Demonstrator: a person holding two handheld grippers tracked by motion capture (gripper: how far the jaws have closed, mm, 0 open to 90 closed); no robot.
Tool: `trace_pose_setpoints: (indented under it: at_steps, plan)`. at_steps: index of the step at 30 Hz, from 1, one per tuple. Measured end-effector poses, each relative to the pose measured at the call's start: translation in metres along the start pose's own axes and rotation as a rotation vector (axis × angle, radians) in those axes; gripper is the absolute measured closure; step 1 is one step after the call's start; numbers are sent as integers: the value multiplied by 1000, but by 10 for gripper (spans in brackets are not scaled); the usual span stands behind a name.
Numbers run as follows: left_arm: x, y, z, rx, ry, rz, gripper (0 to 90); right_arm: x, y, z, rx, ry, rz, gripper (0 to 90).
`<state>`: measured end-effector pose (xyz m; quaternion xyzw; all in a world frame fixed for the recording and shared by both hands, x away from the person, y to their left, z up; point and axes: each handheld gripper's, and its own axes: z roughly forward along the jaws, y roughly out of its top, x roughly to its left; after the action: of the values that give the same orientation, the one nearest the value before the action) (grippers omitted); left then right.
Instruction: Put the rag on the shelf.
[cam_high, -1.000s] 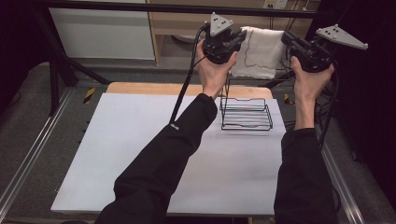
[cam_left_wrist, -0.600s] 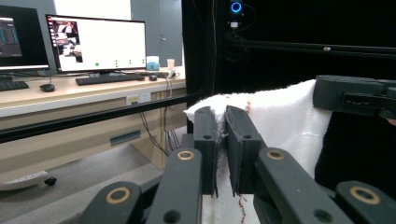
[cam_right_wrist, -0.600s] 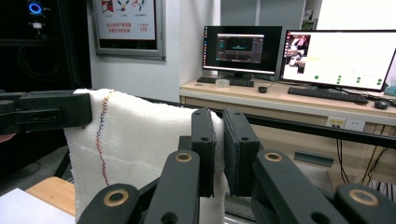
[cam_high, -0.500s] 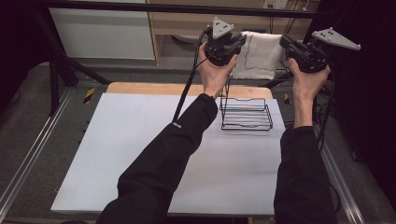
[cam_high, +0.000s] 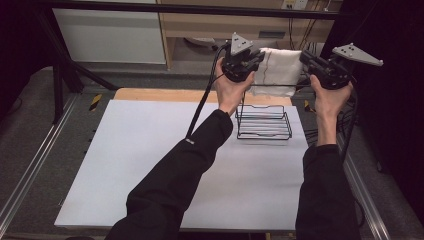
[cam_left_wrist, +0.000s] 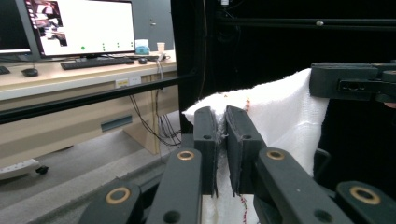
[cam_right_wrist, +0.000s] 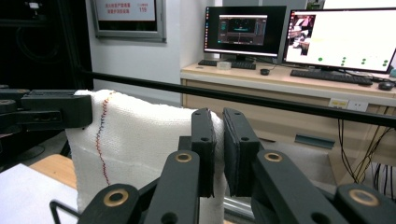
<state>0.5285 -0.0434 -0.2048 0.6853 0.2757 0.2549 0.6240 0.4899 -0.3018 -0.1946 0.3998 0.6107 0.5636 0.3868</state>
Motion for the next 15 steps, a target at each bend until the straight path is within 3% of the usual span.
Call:
trace_pose_setpoints:
  at_steps: [15]
  plan:
    - [-10,-15,-9,20,-44,10,829,2,-15,-13,18,11,-1,836]
